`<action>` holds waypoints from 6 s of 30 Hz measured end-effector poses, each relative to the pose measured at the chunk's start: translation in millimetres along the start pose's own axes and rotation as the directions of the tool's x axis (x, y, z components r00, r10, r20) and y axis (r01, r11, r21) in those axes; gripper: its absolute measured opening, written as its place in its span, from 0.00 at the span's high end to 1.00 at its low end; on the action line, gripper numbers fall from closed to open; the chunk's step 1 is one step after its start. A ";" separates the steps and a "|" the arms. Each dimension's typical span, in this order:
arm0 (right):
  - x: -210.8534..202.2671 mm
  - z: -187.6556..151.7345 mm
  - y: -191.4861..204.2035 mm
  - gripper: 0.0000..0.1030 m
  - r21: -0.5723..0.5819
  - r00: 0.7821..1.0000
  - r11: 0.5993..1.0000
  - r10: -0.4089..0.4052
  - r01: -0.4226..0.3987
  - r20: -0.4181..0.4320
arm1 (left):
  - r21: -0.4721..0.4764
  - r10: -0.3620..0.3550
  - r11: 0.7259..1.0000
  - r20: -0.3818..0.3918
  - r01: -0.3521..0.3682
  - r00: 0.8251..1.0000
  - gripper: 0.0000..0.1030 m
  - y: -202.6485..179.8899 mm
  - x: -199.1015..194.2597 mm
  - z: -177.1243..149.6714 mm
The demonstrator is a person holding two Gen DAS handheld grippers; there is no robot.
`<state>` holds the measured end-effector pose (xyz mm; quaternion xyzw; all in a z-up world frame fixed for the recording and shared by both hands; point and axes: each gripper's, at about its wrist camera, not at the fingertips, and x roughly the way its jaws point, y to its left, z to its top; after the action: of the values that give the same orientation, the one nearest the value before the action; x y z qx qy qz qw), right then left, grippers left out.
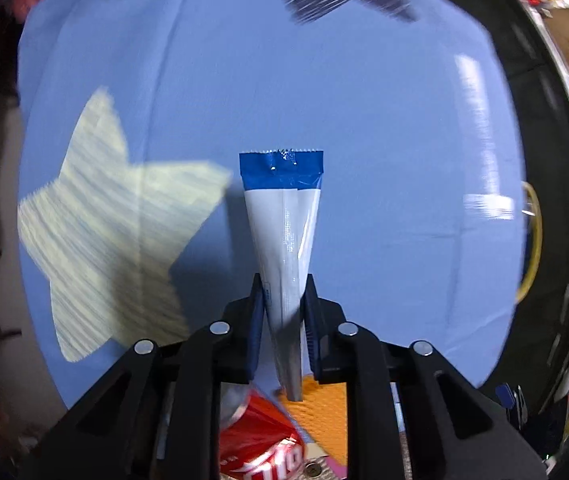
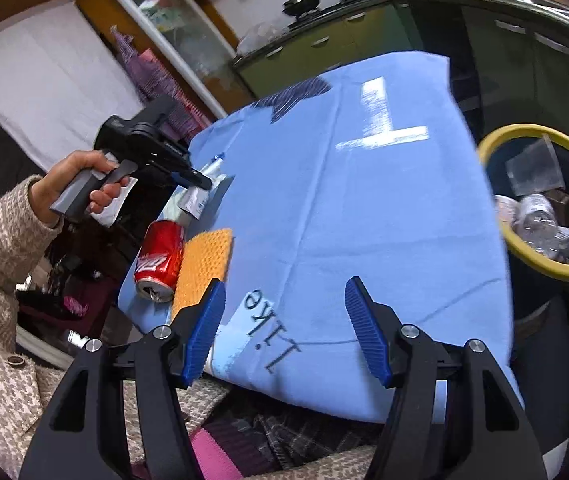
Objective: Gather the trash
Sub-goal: 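Carry the tube over the bin and open the left tool, then move the right tool to the red Coca-Cola can and grasp it, then carry the red can over the bin and open the right tool, then grasp the orange mesh sleeve with the left tool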
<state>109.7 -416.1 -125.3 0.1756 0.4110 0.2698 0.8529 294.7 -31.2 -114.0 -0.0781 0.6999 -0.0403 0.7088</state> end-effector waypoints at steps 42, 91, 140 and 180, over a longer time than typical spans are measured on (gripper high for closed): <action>-112.7 -87.0 -155.1 0.35 0.404 0.958 0.899 -0.246 0.169 0.147 | 0.592 -0.305 0.756 -0.057 0.278 0.951 0.26 -397.5 20.4 -7.2; 276.9 41.0 235.9 0.16 -0.375 0.652 0.926 -0.312 0.046 -0.691 | 0.000 -0.093 0.983 0.862 0.183 0.498 0.10 173.2 -44.2 8.7; 22.0 191.0 -99.9 0.28 0.095 0.771 0.821 -0.481 0.563 -0.418 | 0.079 -0.130 0.990 0.822 0.115 0.555 0.10 149.4 -29.6 10.4; -44.7 110.8 -133.4 0.23 0.216 0.886 0.865 -0.408 0.453 -0.223 | 0.368 -0.263 0.929 0.571 0.043 0.778 0.09 49.0 -40.8 -64.3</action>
<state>216.9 -557.5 -101.2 0.1665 0.5429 0.0297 0.8226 227.2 20.4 -82.5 -0.0228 0.4067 -0.1895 0.8934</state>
